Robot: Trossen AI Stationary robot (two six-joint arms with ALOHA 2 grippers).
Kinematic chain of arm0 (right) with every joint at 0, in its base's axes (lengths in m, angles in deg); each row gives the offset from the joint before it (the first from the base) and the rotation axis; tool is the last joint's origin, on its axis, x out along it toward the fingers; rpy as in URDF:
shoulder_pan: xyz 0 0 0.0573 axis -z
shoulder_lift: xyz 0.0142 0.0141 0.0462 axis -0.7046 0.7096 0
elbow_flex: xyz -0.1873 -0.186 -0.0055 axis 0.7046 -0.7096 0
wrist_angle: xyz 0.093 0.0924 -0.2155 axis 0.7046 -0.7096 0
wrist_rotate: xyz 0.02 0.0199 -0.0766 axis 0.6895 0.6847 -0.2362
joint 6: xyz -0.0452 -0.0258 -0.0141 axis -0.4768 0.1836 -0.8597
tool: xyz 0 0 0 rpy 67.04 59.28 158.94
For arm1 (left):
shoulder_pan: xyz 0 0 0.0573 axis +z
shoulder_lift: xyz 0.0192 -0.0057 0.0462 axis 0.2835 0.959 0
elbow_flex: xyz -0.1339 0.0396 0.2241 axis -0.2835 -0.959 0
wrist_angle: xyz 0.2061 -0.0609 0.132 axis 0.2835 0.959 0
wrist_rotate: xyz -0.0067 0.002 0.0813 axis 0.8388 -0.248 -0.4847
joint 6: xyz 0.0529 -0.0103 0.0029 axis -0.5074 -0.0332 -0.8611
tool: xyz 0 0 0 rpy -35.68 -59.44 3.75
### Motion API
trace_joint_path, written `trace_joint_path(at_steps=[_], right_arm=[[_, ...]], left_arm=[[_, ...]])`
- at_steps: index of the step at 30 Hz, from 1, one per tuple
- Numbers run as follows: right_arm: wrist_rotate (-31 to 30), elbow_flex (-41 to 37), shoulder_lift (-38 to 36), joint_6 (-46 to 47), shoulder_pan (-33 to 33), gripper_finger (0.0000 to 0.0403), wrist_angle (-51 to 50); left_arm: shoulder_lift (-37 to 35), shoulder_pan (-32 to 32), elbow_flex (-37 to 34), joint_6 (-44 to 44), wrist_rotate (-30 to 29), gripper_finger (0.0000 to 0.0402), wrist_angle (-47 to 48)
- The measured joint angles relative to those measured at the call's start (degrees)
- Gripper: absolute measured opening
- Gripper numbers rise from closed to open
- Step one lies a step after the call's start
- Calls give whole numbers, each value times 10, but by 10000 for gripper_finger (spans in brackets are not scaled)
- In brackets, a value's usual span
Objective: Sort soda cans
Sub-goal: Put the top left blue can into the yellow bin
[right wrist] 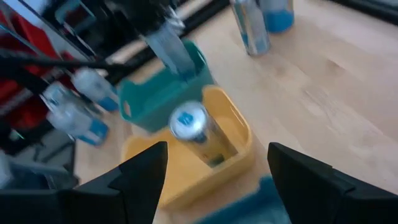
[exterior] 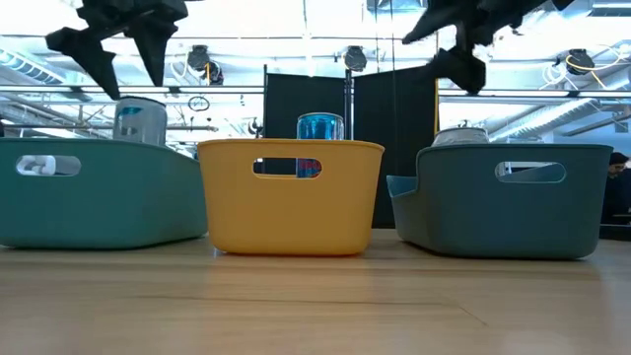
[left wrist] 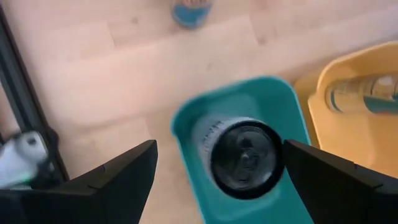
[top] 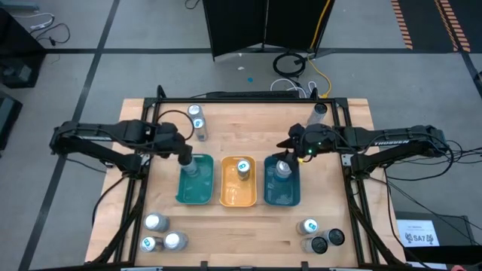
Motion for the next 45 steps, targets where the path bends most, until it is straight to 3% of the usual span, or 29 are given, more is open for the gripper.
trace_joint_path(at_steps=[7,10,13,17,20,25,30,35,39,45], right_arm=[[-5,0,2,35,0,270,130],[-34,0,15,19,0,270,184],[-75,0,51,17,0,270,255],[-77,30,135,10,5,270,308],[-76,112,214,-9,9,270,257],[-75,336,362,-74,25,270,44],[-53,586,521,-152,48,270,-155],[-39,784,651,-198,66,270,-252],[-38,855,711,-224,72,270,-254],[-45,858,770,-233,72,270,-219]], left_arm=[[-16,42,0,-106,-19,354,0],[-25,59,0,-172,-23,354,-1],[-32,80,0,-232,-55,354,0],[-37,111,0,-312,-86,354,-10],[-47,126,0,-399,-88,354,-47],[-76,138,0,-525,-67,354,-89],[-108,146,0,-560,-67,354,-82],[-138,145,-3,-560,-67,354,-80],[-160,146,-16,-556,-67,354,-64],[-182,145,-24,-539,-64,354,-12]])
